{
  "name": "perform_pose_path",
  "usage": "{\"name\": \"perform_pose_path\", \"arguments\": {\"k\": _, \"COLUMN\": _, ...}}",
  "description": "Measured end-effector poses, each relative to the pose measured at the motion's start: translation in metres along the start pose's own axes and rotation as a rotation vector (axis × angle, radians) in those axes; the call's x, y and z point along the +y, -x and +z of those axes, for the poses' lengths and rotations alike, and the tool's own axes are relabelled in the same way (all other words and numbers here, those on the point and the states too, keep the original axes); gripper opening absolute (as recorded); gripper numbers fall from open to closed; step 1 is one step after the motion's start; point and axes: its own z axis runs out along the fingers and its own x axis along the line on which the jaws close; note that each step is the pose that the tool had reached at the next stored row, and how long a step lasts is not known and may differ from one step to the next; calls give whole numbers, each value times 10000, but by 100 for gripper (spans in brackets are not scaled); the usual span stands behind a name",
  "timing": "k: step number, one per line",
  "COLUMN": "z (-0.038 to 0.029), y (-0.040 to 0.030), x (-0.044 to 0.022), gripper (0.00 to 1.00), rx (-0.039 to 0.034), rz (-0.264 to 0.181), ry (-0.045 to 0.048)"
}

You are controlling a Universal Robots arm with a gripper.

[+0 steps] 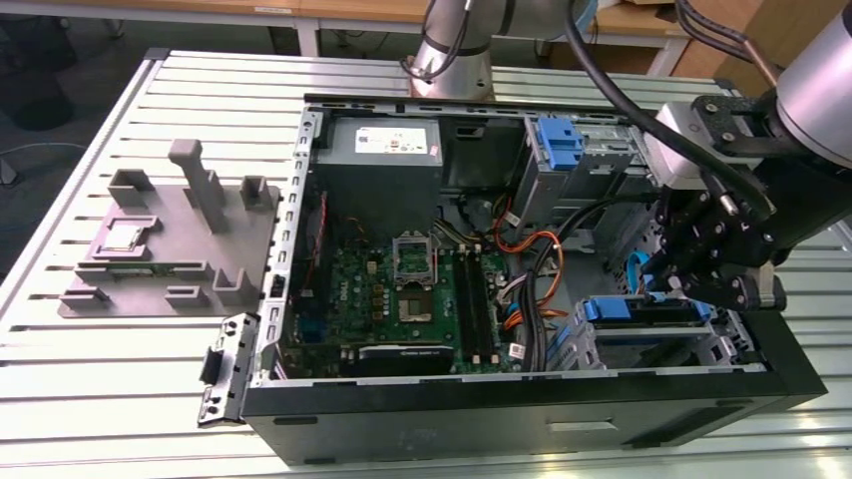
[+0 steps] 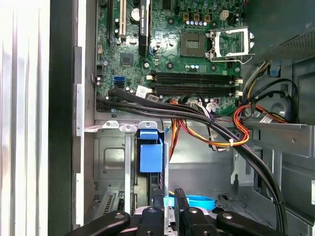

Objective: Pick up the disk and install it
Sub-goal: 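Insert the first disk wire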

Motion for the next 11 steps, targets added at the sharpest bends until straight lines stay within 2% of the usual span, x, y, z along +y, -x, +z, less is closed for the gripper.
{"name": "perform_pose_path", "arguments": {"k": 2, "z": 1, "y": 1, "x": -26, "gripper": 24, "rx": -2, "rz": 4, "ry": 20}}
{"name": "perform_pose_path", "arguments": {"k": 8, "z": -1, "y": 1, "x": -28, "gripper": 24, "rx": -2, "rz": 6, "ry": 26}}
{"name": "perform_pose_path", "arguments": {"k": 9, "z": -32, "y": 4, "x": -28, "gripper": 24, "rx": -2, "rz": 8, "ry": 26}}
{"name": "perform_pose_path", "arguments": {"k": 11, "z": -45, "y": 6, "x": -28, "gripper": 24, "rx": 6, "rz": 8, "ry": 26}}
